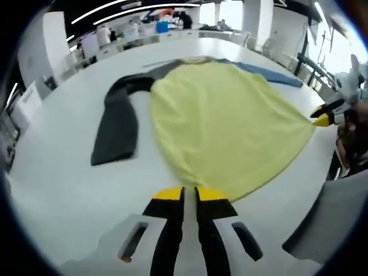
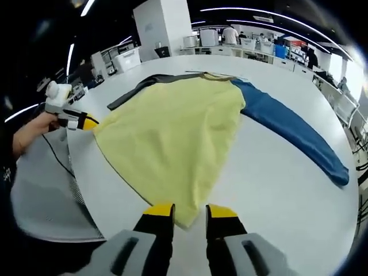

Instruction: Fold the garment on the visible template until the final outline fits inside the template.

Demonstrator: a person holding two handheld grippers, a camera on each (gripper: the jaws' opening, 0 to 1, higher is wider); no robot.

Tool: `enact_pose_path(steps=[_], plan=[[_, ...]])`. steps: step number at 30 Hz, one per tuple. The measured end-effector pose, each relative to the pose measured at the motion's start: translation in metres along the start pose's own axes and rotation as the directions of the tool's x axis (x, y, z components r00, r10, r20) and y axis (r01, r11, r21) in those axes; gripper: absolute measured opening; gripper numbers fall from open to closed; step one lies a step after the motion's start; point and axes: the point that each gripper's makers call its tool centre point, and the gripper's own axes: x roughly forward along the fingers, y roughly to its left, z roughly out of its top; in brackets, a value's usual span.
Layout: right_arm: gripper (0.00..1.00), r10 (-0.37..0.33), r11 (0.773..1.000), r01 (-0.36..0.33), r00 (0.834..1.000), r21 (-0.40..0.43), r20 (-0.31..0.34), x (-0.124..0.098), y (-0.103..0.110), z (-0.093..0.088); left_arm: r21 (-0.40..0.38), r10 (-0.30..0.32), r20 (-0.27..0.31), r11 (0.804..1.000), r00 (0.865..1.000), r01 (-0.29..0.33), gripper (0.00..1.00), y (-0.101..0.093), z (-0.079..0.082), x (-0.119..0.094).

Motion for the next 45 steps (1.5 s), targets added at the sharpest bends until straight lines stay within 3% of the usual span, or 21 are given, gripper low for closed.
enact_pose_path(steps=[17, 30, 36, 45], plan=[[0.17, -0.009, 1.0, 0.009, 1.0, 0.006, -0.004, -0.002, 0.0, -0.002, -0.049, -0.02, -0.036, 0.999, 0.999, 0.018, 0.03, -0.007, -0.007, 0.007], [0.18, -0.02, 1.0, 0.02, 1.0, 0.013, -0.005, -0.004, -0.003, -0.004, -0.008, 0.053, -0.047, 0.999, 0.997, -0.053, 0.0, 0.025, -0.012, -0.011], [0.2, -0.028, 0.999, 0.028, 1.0, 0.025, 0.002, -0.006, -0.005, -0.002, -0.032, 0.048, -0.053, 0.998, 0.997, -0.05, 0.0, 0.024, -0.015, -0.01], [0.25, -0.054, 0.997, 0.054, 0.999, 0.057, 0.005, -0.011, -0.017, -0.003, -0.015, 0.045, -0.112, 0.999, 0.993, -0.047, 0.0, 0.018, -0.028, -0.006]])
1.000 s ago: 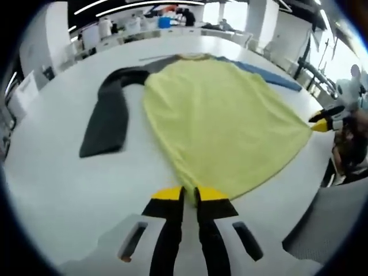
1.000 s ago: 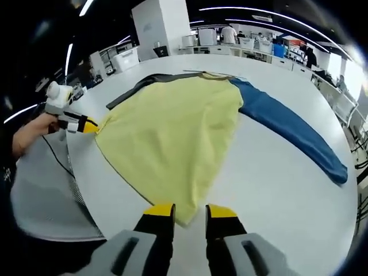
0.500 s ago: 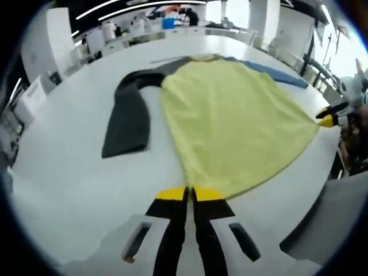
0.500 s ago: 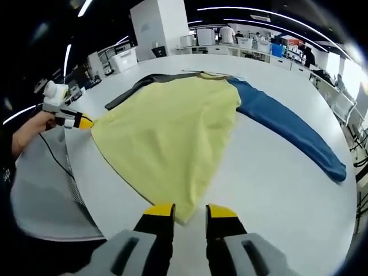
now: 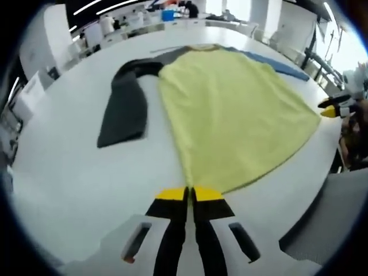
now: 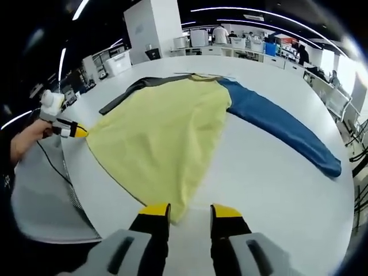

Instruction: Fold the garment on the visible template until the final outline fits inside the template.

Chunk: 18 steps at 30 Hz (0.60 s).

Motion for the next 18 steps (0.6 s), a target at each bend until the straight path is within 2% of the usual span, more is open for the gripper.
enact_pose_path(steps=[10, 18], plan=[[0.31, -0.03, 0.999, 0.03, 0.999, 0.029, 0.014, -0.005, -0.012, 0.002, -0.038, 0.006, 0.006, 0.999, 1.0, -0.005, 0.02, 0.003, -0.001, 0.001], [0.45, -0.056, 0.997, 0.054, 0.997, 0.057, 0.047, -0.015, -0.026, 0.015, -0.096, 0.032, 0.092, 0.995, 0.995, -0.023, 0.33, 0.009, 0.016, -0.013]])
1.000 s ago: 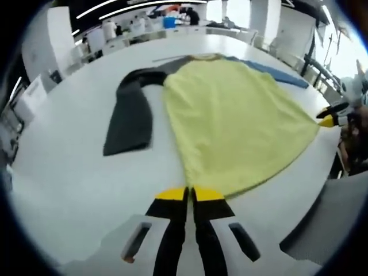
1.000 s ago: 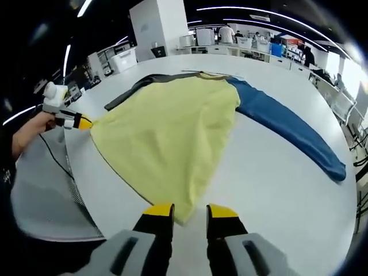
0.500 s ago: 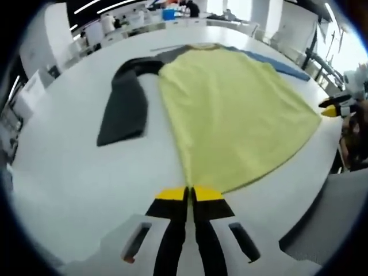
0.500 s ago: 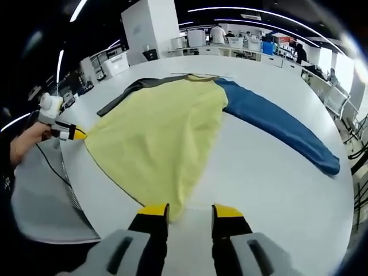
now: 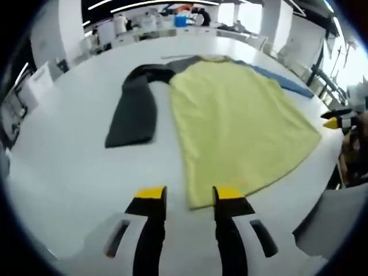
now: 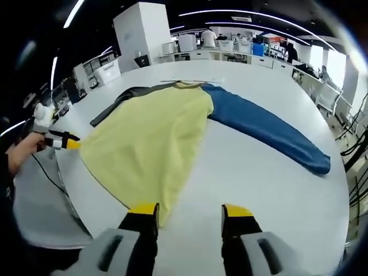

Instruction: Fold the garment on the visible template until the final outline fits inside the template.

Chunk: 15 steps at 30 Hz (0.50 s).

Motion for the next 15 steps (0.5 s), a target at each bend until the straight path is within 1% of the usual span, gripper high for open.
enact_pose_path(steps=[3, 4, 6, 7, 9, 11, 13, 15], plan=[[0.52, -0.023, 1.0, 0.023, 1.0, 0.011, 0.02, -0.006, -0.011, 0.009, -0.032, 0.007, 0.033, 0.999, 0.999, -0.006, 0.46, 0.001, 0.009, -0.008], [0.53, -0.04, 0.999, 0.04, 0.999, 0.009, 0.027, -0.008, -0.019, 0.012, -0.054, 0.017, 0.05, 0.998, 0.999, -0.014, 0.54, 0.002, 0.013, -0.011], [0.54, -0.061, 0.998, 0.061, 0.998, 0.003, 0.028, -0.011, -0.029, 0.016, -0.06, 0.022, 0.06, 0.998, 0.998, -0.018, 0.64, 0.002, 0.017, -0.015], [0.55, -0.076, 0.997, 0.076, 0.997, -0.002, 0.03, -0.014, -0.036, 0.018, -0.057, 0.027, 0.072, 0.998, 0.997, -0.023, 0.68, 0.002, 0.02, -0.017], [0.56, -0.1, 0.995, 0.1, 0.994, 0.003, 0.035, -0.019, -0.05, 0.023, -0.054, 0.031, 0.093, 0.998, 0.995, -0.026, 0.72, 0.002, 0.026, -0.023], [0.56, -0.126, 0.992, 0.126, 0.991, 0.009, 0.048, -0.024, -0.065, 0.028, -0.048, 0.032, 0.115, 0.999, 0.993, -0.026, 0.77, -0.003, 0.032, -0.029], [0.56, -0.153, 0.988, 0.153, 0.987, 0.006, 0.054, -0.027, -0.08, 0.032, -0.039, 0.032, 0.127, 0.999, 0.991, -0.027, 0.84, -0.005, 0.036, -0.032], [0.56, -0.175, 0.984, 0.174, 0.983, 0.022, 0.048, -0.029, -0.096, 0.032, -0.026, 0.023, 0.125, 0.999, 0.992, -0.02, 0.9, -0.008, 0.038, -0.032]])
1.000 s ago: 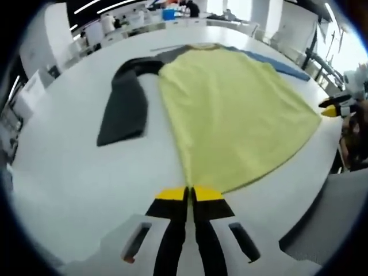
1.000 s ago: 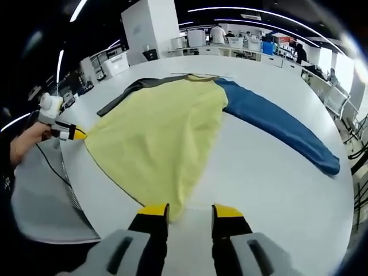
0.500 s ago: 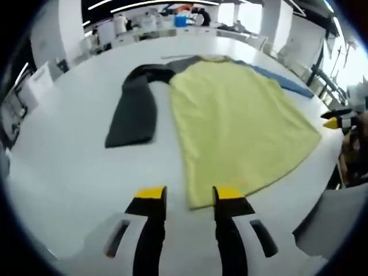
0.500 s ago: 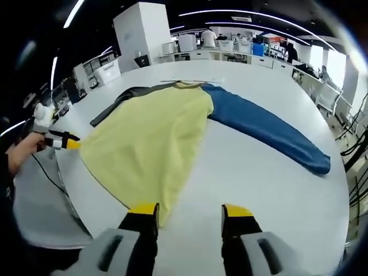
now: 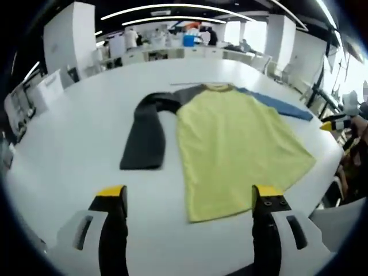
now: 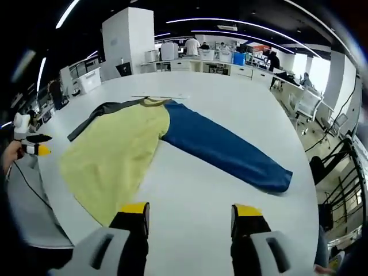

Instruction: Fold the garment on the visible template until the final outline fits inside the template.

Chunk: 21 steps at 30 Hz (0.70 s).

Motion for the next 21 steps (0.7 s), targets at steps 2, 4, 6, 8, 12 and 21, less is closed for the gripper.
enact_pose_path(steps=[2, 4, 6, 8, 12, 21], plan=[[0.56, -0.015, 1.0, 0.015, 1.0, 0.012, 0.003, 0.001, -0.011, 0.002, 0.005, -0.008, 0.005, 1.0, 1.0, 0.008, 0.94, -0.004, 0.002, -0.002], [0.57, -0.024, 0.999, 0.024, 1.0, 0.026, 0.003, 0.003, -0.023, 0.002, 0.01, -0.014, 0.009, 1.0, 1.0, 0.013, 0.96, -0.007, 0.004, -0.004], [0.58, -0.026, 0.998, 0.025, 1.0, 0.057, 0.007, 0.004, -0.031, 0.003, 0.021, -0.019, 0.016, 1.0, 1.0, 0.019, 0.98, -0.01, 0.007, -0.005], [0.58, -0.011, 0.993, 0.007, 0.999, 0.119, 0.038, 0.005, -0.035, 0.007, 0.027, -0.019, 0.017, 0.999, 1.0, 0.019, 0.99, -0.011, 0.009, -0.007], [0.58, -0.035, 0.989, 0.03, 0.999, 0.148, 0.031, 0.009, -0.053, 0.006, 0.03, -0.021, 0.017, 0.999, 1.0, 0.02, 0.99, -0.012, 0.01, -0.01], [0.56, -0.115, 0.976, 0.111, 0.993, 0.188, 0.012, 0.023, -0.094, 0.004, 0.058, -0.012, 0.006, 0.998, 1.0, 0.011, 0.99, -0.01, 0.012, -0.014]])
